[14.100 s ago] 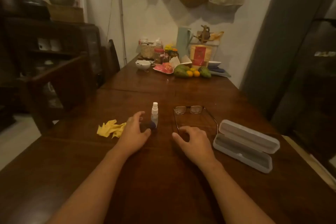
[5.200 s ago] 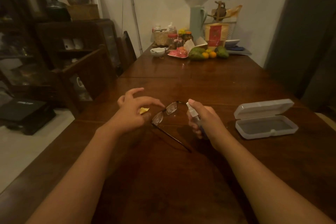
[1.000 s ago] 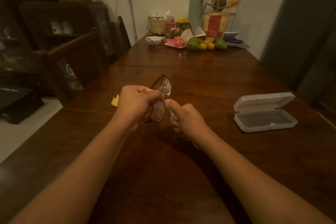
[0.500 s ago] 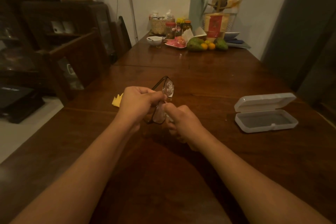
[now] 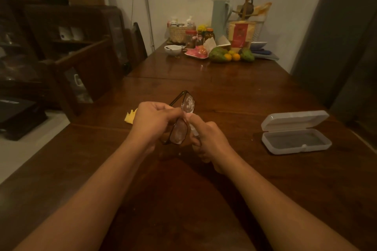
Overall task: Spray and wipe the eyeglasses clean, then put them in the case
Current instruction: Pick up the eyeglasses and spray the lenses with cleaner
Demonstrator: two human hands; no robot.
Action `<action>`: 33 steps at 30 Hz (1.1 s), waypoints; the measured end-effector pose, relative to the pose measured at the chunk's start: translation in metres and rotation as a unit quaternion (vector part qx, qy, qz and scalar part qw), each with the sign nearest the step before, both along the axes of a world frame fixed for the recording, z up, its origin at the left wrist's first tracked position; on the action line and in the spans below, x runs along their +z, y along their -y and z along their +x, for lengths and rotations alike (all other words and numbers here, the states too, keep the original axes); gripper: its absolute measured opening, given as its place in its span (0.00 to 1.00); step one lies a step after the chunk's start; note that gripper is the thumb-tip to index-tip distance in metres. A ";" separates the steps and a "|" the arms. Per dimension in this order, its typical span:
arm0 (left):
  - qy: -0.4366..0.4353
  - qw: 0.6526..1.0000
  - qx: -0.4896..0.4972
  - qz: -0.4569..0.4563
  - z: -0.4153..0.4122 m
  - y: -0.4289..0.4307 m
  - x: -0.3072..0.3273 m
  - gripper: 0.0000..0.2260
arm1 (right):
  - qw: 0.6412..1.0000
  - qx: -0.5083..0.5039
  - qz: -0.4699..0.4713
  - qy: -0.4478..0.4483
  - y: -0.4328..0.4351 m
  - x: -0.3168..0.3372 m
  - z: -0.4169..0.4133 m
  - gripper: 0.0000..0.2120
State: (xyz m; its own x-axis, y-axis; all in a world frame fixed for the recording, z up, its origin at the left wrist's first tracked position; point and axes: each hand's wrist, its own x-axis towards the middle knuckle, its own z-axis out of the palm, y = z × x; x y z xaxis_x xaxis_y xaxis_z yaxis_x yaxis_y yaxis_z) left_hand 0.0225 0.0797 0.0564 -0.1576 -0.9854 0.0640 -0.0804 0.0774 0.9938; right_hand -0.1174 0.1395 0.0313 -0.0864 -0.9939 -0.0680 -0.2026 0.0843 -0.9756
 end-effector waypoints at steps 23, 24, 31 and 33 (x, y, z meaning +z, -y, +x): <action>0.143 0.984 0.016 -0.105 0.006 -0.001 0.005 0.08 | 0.997 -0.011 -0.059 0.054 0.009 -0.007 -0.036 0.22; 0.153 0.981 0.014 -0.114 0.007 -0.001 0.005 0.08 | 0.996 -0.011 -0.068 0.058 0.011 -0.008 -0.041 0.17; 0.200 0.972 0.020 -0.120 0.011 0.006 0.001 0.07 | 0.994 -0.074 -0.084 -0.018 0.020 -0.012 -0.061 0.08; 0.219 0.968 0.020 -0.124 0.010 0.006 0.001 0.09 | 0.992 -0.075 -0.089 -0.049 0.020 -0.013 -0.064 0.08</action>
